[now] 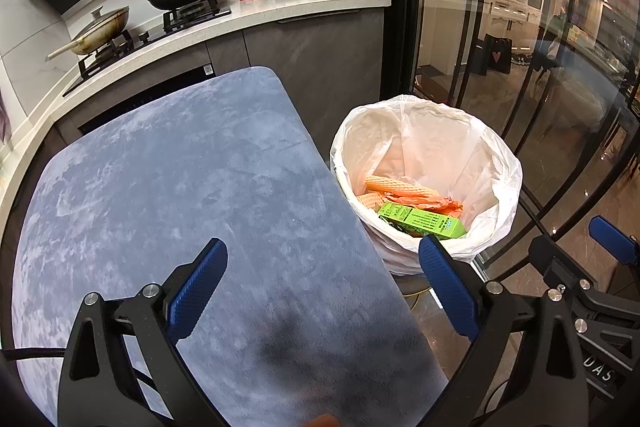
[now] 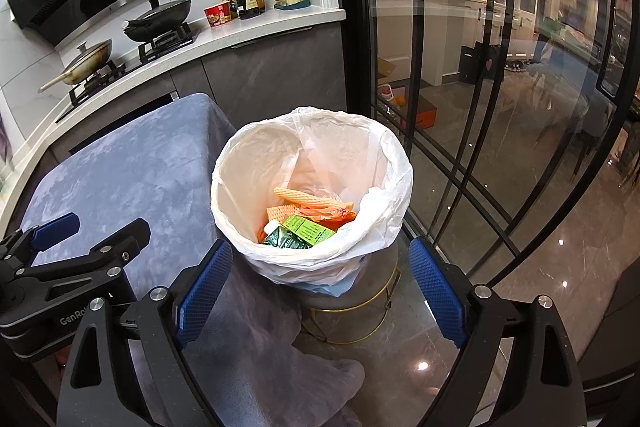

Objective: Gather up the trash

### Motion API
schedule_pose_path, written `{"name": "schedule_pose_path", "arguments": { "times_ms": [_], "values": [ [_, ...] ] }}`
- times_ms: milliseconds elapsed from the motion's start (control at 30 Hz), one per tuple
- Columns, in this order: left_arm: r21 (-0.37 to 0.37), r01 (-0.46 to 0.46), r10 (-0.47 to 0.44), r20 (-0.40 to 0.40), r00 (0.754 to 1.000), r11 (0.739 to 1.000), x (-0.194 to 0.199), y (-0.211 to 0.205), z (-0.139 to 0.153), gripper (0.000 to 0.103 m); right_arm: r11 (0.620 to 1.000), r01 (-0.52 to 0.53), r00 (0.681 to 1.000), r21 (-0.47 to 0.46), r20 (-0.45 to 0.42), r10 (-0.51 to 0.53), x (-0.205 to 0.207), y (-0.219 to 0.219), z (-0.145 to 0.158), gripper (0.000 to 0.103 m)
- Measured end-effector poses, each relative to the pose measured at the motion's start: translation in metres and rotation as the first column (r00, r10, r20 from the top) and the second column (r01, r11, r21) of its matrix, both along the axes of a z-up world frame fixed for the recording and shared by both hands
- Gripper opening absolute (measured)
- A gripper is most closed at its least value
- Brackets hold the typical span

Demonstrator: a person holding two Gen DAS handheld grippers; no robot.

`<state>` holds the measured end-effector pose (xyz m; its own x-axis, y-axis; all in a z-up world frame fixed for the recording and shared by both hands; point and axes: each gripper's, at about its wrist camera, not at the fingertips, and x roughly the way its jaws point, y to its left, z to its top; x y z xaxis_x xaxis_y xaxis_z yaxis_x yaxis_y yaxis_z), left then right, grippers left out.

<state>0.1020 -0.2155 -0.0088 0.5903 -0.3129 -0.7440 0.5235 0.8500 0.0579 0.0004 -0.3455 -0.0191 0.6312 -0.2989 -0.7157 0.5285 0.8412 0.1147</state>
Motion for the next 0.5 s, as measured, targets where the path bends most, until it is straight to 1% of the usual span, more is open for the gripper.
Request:
{"name": "schedule_pose_path", "arguments": {
  "times_ms": [500],
  "values": [
    [0.005, -0.005, 0.005, -0.005, 1.0, 1.0, -0.0024, -0.0014, -0.0049, 0.092, 1.0, 0.002, 1.0, 0.006, -0.01, -0.002, -0.0027, 0.0009, -0.0062, 0.086]
  ]
}}
